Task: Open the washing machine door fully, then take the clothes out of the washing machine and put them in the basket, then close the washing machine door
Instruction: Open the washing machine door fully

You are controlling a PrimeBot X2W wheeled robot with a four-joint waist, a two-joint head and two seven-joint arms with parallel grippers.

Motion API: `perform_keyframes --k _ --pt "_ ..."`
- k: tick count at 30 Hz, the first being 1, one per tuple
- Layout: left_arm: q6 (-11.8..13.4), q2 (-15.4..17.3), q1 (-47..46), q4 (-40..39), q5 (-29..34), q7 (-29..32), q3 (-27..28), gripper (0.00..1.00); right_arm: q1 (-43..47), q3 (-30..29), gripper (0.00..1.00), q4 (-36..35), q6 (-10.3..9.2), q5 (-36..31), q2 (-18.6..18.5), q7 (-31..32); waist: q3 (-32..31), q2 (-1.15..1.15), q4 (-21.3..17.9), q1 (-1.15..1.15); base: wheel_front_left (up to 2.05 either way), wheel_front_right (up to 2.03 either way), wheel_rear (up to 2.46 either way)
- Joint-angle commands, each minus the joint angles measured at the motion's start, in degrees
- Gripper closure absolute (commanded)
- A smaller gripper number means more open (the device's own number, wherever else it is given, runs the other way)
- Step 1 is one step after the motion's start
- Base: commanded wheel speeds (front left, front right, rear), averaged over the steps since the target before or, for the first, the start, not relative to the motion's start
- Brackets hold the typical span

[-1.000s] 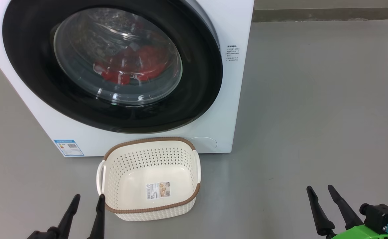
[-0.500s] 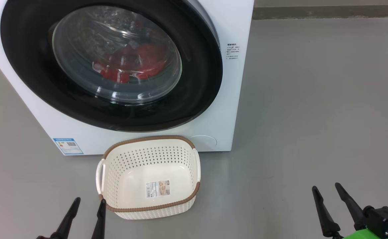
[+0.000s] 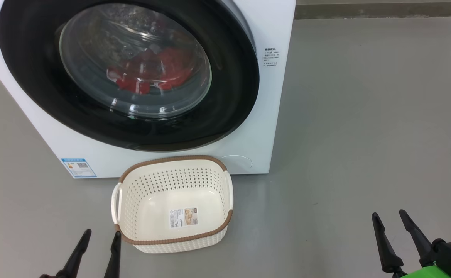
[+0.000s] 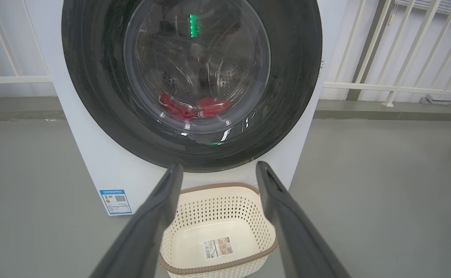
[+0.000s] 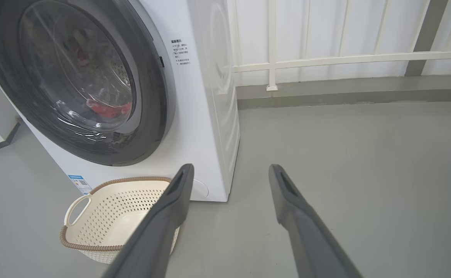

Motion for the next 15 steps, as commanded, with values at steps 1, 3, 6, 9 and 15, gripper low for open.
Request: perform_keyframes --k 1,3,6,9,15 --pt "-0.18 0.75 -1.98 -1.55 0.25 -0.7 2.14 0.0 -0.05 1.02 0.0 -1.56 0.09 -0.59 -0.79 -0.69 0.03 0.0 0.02 0.0 0.0 0.0 0.0" --pt "-0.18 0.76 -2.02 -1.61 0.28 -0.7 2.08 0.0 -0.06 0.99 0.0 -1.66 0.09 -0.65 -0.71 -0.69 0.1 0.0 0.07 0.0 0.0 0.0 0.0" --pt "-0.18 0.77 -2.18 -1.65 0.28 -0.7 2.04 0.0 -0.18 1.0 0.0 -1.79 0.09 -0.67 -0.5 -0.69 0.22 0.0 0.17 0.0 0.0 0.0 0.0" --pt "-0.18 0.72 -2.29 -1.67 0.29 -0.7 2.15 0.0 -0.98 1.46 0.71 -1.89 0.09 0.43 -0.39 -0.69 0.38 0.0 0.13 0.0 0.0 0.0 0.0" --pt "-0.18 0.49 -2.81 -2.22 0.51 -0.7 2.35 0.0 -6.99 2.56 1.0 -3.42 0.09 5.38 -0.09 -0.69 1.1 0.0 -0.28 0.0 0.0 0.0 0.0"
